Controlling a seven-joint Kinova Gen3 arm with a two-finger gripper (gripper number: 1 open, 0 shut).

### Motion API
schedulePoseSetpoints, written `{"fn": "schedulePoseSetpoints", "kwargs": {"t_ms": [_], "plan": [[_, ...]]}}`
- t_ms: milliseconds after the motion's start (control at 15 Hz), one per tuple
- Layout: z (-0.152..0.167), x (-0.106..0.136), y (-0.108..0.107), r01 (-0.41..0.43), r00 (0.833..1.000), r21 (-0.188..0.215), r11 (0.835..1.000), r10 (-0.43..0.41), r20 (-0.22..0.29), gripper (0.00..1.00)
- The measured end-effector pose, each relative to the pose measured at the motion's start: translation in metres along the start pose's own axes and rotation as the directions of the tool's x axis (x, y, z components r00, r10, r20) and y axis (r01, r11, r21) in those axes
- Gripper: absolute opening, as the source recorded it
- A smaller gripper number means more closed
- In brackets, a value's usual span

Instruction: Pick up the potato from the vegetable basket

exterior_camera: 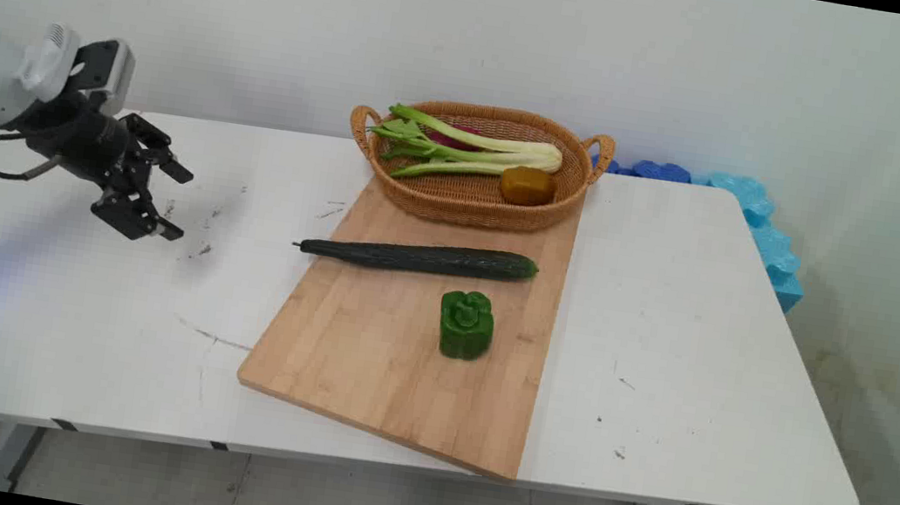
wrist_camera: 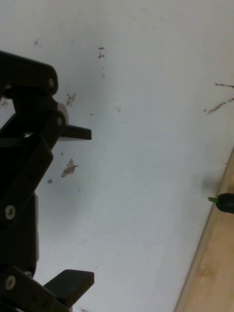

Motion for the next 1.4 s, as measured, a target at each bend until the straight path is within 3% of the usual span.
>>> {"fn": "schedulePoseSetpoints", "kwargs": {"t_ms": [267,667,1400], "plan": [[0.002,0.009,-0.001,-0.012,1.0,-0.005,1.0,0.012,0.003,1.0],[0.012,0.044,-0.006,-0.05,0.999,-0.018,0.999,0.05,-0.003,1.0],[0.06,0.14,-0.019,-0.136,0.989,-0.019,0.991,0.134,-0.063,1.0]]}}
